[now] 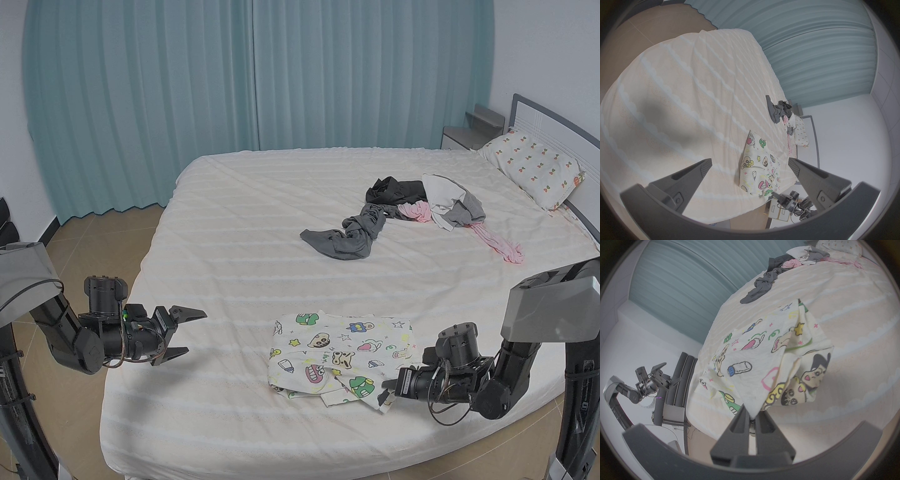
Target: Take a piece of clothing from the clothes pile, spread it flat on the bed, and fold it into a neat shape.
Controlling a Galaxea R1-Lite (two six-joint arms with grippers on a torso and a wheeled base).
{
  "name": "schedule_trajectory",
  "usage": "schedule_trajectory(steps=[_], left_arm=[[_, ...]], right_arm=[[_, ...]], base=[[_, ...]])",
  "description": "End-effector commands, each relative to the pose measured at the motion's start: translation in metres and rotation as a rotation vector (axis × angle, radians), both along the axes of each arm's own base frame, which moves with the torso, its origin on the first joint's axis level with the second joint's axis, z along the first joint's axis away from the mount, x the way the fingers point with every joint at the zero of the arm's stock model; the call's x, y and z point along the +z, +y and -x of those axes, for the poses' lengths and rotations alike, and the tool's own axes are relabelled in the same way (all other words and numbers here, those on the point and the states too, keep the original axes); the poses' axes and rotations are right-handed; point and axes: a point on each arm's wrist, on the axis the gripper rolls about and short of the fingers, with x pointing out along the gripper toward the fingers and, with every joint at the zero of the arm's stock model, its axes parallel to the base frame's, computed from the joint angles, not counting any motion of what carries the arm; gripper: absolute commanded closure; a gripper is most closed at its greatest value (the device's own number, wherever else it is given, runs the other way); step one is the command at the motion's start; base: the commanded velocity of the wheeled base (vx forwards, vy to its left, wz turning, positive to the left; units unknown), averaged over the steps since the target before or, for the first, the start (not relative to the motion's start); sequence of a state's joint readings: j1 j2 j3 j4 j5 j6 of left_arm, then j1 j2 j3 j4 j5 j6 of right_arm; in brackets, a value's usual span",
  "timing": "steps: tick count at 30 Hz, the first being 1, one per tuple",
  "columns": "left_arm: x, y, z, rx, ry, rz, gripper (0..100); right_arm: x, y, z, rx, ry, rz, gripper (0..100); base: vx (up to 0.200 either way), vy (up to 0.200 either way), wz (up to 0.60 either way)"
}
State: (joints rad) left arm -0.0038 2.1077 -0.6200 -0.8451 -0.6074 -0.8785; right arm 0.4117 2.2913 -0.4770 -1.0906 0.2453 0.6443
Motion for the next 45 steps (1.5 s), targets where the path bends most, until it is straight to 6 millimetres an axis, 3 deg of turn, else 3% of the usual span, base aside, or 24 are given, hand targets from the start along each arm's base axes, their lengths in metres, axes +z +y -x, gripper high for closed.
schedule_trajectory(steps=[1,4,10,11,19,24,32,40,41,45], left_arm=[[-0.001,0.0,0.0,-0.001,0.002,0.0,0],[-0.001,0.0,0.0,-0.001,0.002,0.0,0],[0.0,0.0,0.0,-0.001,0.0,0.0,0],[0.0,0.0,0.0,0.001,0.0,0.0,0],[-0.001,0.0,0.0,0.002,0.002,-0.002,0],[-0.001,0.0,0.0,0.003,0.002,-0.002,0],[-0.001,0.0,0.0,0.003,0.002,-0.002,0],[-0.001,0.0,0.0,0.003,0.002,-0.002,0],[-0.001,0.0,0.0,0.003,0.002,-0.002,0],[-0.001,0.0,0.0,0.003,0.002,-0.002,0]], right_arm=[[0.02,-0.009,-0.005,-0.023,-0.042,-0.029,100],[0.025,-0.014,-0.006,-0.019,-0.043,-0.051,100],[0.009,-0.011,-0.008,-0.008,0.003,-0.036,100],[0.009,-0.01,-0.008,-0.006,0.002,-0.035,0],[0.005,-0.007,0.003,0.027,0.025,-0.014,0],[-0.005,0.008,0.014,0.088,0.056,0.014,0],[-0.024,0.016,0.016,0.063,0.049,0.123,0],[-0.028,0.022,0.014,0.068,0.021,0.158,0],[-0.028,0.022,0.014,0.067,0.02,0.156,100],[-0.023,0.02,0.017,0.066,0.018,0.151,100]], base=[[0.0,0.0,0.0],[0.0,0.0,0.0],[0.0,0.0,0.0],[0.0,0.0,0.0],[0.0,0.0,0.0],[0.0,0.0,0.0],[0.0,0.0,0.0],[0.0,0.0,0.0],[0.0,0.0,0.0],[0.0,0.0,0.0]])
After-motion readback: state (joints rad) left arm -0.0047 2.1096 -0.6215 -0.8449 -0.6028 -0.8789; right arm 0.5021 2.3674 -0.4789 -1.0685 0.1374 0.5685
